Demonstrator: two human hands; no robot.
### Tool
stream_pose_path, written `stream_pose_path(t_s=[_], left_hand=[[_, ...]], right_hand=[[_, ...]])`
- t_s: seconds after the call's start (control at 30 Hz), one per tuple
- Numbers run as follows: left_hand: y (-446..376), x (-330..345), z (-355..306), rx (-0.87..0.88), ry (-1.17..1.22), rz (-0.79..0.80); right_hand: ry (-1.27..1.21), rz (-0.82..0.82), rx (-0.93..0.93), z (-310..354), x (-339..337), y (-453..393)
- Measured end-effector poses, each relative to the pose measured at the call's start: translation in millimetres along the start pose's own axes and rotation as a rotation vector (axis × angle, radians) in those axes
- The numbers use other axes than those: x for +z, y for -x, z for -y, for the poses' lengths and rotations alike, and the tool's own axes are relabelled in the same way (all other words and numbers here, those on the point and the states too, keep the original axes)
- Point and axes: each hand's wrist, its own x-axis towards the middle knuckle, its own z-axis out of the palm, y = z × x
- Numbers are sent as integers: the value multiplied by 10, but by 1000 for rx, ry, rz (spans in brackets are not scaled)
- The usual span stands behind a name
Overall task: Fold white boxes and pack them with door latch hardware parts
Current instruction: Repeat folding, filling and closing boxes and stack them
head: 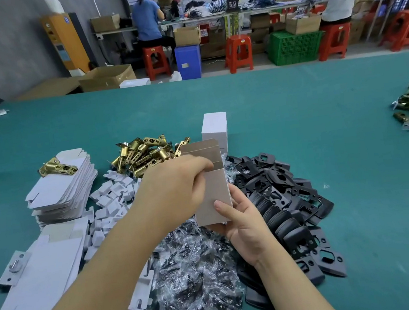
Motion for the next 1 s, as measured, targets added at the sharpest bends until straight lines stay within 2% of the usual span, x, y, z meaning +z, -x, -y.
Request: stream_pose_path(t_s=[0.1, 0.13, 0.2, 0.3, 0.33, 0.47, 0.57, 0.63, 0.83, 1.0], left_hand=[[40, 49, 78, 5, 98, -224], [58, 76, 126, -23, 130, -249], [115, 149, 220, -143, 261, -159], [210, 252, 252, -389, 629, 94], [242, 298, 267, -437, 705, 122], [301, 375, 349, -493, 749, 71], [326, 407, 399, -479, 741, 68], [343, 423, 412, -434, 687, 94], [399, 473, 430, -413, 644, 161], [419, 519, 450, -438, 697, 176]], right_hand=[[-30, -2, -14, 8, -9, 1], [-44, -1, -17, 14, -12, 2], [-81, 3, -14, 23, -18, 3], [-81, 29, -17, 24, -11, 0], [-56, 44, -22, 24, -2, 2], [166, -18, -100, -2, 38, 5], [489, -148, -283, -79, 57, 12], [658, -174, -401, -133, 62, 25], [750, -199, -447, -166, 21, 19], [890, -209, -494, -147, 3, 13]])
